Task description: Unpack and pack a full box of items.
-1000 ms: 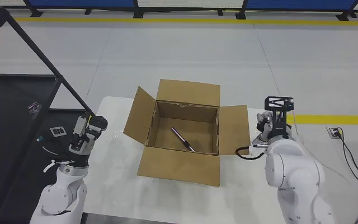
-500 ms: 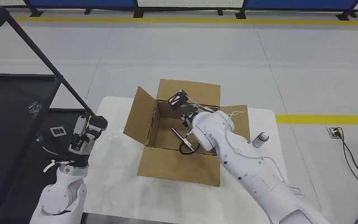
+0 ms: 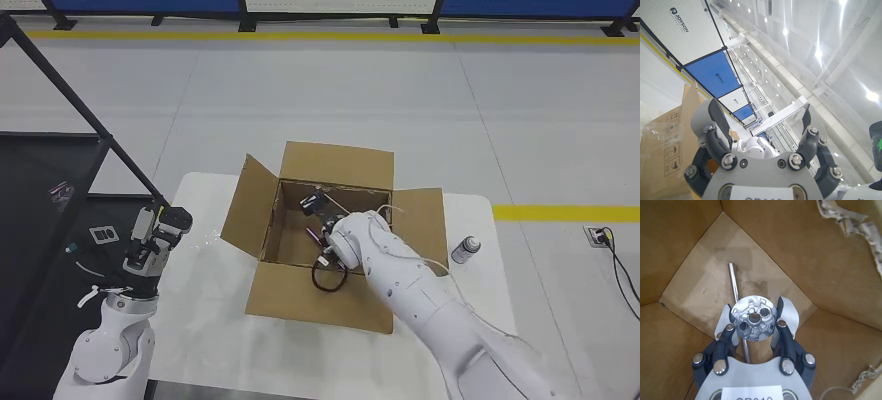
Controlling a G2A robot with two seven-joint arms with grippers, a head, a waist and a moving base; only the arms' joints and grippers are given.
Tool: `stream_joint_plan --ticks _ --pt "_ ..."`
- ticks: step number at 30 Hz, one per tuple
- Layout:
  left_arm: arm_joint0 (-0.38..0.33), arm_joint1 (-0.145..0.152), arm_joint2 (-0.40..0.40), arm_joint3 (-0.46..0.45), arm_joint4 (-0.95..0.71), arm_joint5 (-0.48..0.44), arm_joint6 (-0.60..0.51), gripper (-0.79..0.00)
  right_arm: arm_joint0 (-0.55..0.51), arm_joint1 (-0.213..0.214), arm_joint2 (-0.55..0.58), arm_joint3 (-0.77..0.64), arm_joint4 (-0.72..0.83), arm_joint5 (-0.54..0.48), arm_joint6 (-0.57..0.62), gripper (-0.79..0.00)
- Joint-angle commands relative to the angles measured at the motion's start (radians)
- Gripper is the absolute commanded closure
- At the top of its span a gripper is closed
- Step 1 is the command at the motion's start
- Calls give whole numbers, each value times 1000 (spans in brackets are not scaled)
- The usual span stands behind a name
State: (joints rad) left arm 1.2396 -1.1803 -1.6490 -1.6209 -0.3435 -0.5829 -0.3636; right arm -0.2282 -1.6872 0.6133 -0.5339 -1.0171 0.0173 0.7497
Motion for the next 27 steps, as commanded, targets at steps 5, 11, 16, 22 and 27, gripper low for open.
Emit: stream_joint_plan --ticks 5,11,16,22,27 --pt "0 0 0 0 0 0 0 -785 26 -36 -5 88 11 7 -35 -391" --pt "0 0 0 0 0 0 0 -785 48 -62 -8 141 11 -4 -50 -597" --pt "0 0 0 0 0 0 0 -785 63 -76 -6 171 5 -7 -63 -665" --pt "0 0 0 0 0 0 0 -785 78 -81 6 174 -4 6 -101 -708" --pt "0 0 0 0 0 0 0 -785 88 -66 35 123 -7 -8 -156 -708"
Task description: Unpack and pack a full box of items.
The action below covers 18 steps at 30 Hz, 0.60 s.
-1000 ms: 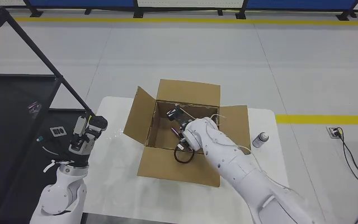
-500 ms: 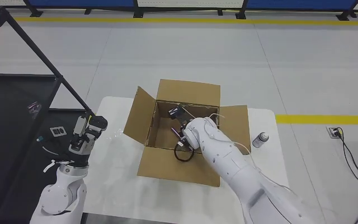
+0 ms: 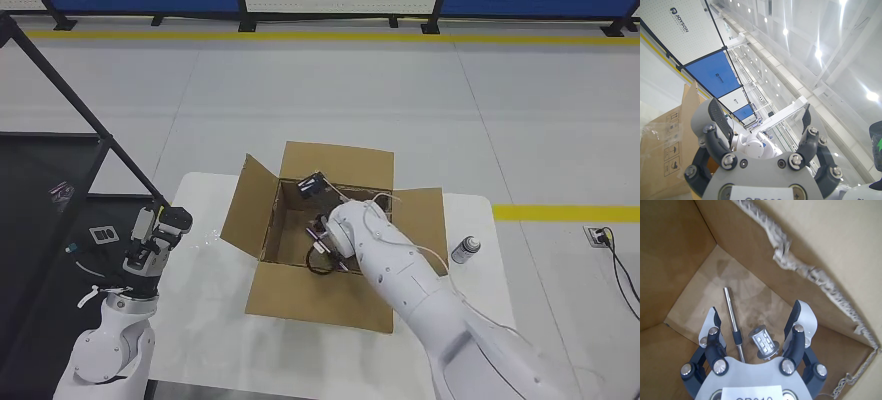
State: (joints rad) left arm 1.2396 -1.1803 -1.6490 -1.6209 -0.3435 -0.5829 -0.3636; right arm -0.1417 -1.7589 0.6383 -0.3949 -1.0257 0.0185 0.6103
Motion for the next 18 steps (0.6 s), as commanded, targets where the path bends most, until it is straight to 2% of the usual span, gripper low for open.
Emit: stream_joint_plan --ticks 1,6,8,11,14,16,18 --pt "0 0 0 0 0 0 0 -785 2 14 19 -30 -1 -17 -31 -714" --pt "0 0 0 0 0 0 0 -785 -29 77 88 -172 -45 -36 -82 -711" --pt "0 0 0 0 0 0 0 -785 -69 114 126 -281 -93 1 -61 -730" --pt "0 0 0 0 0 0 0 -785 -196 183 218 -559 -190 45 5 -733" --pt "0 0 0 0 0 0 0 -785 -403 256 357 -939 -330 58 128 -745" --pt "0 0 0 0 0 0 0 -785 -545 290 444 -1170 -421 51 207 -760" --pt "0 0 0 0 0 0 0 -785 -658 312 515 -1332 -504 66 265 -785"
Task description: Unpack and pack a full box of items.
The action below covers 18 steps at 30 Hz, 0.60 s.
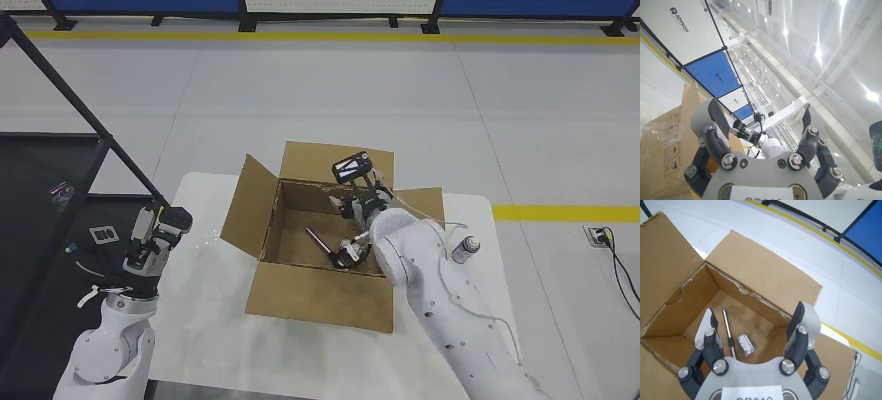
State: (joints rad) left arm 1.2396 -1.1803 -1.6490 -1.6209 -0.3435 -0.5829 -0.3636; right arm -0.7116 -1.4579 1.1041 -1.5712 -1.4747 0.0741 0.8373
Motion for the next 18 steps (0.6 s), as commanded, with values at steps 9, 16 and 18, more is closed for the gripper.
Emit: stream_joint_plan --ticks 9,16,18 --pt "0 0 0 0 0 0 0 -785 -340 40 294 -366 -288 206 186 -785" --pt "0 0 0 0 0 0 0 -785 -394 36 411 -236 -263 346 231 -785" --pt "0 0 0 0 0 0 0 -785 -406 37 436 -188 -210 323 191 -785"
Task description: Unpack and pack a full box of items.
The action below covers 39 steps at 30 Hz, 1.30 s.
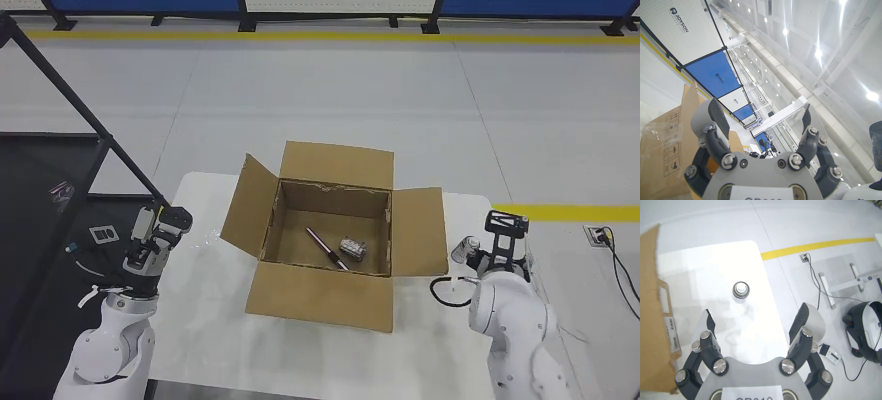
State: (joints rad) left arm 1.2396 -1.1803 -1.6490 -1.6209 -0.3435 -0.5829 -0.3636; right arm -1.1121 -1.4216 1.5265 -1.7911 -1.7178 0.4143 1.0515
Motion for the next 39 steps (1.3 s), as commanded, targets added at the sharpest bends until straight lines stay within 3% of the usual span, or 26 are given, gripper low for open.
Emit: stream_joint_plan --ticks 1,9,13,21,23,24,26,33,39 --pt "0 0 0 0 0 0 0 -785 -5 1 23 61 53 -32 -41 -785" --pt "0 0 0 0 0 0 0 -785 52 -5 39 281 235 -89 -236 -748" --pt "0 0 0 0 0 0 0 -785 90 -7 47 358 289 -100 -336 -785" --pt "0 0 0 0 0 0 0 -785 172 -7 55 488 347 -125 -421 -785" --pt "0 0 0 0 0 0 0 -785 200 -7 52 534 357 -134 -431 -369" --pt "0 0 0 0 0 0 0 -785 212 -7 49 555 362 -137 -439 -302" --pt "0 0 0 0 0 0 0 -785 231 -7 47 592 375 -140 -457 -9" --pt "0 0 0 0 0 0 0 -785 258 -7 39 634 384 -119 -481 0" --pt "0 0 0 0 0 0 0 -785 217 -6 42 500 351 -34 -465 0"
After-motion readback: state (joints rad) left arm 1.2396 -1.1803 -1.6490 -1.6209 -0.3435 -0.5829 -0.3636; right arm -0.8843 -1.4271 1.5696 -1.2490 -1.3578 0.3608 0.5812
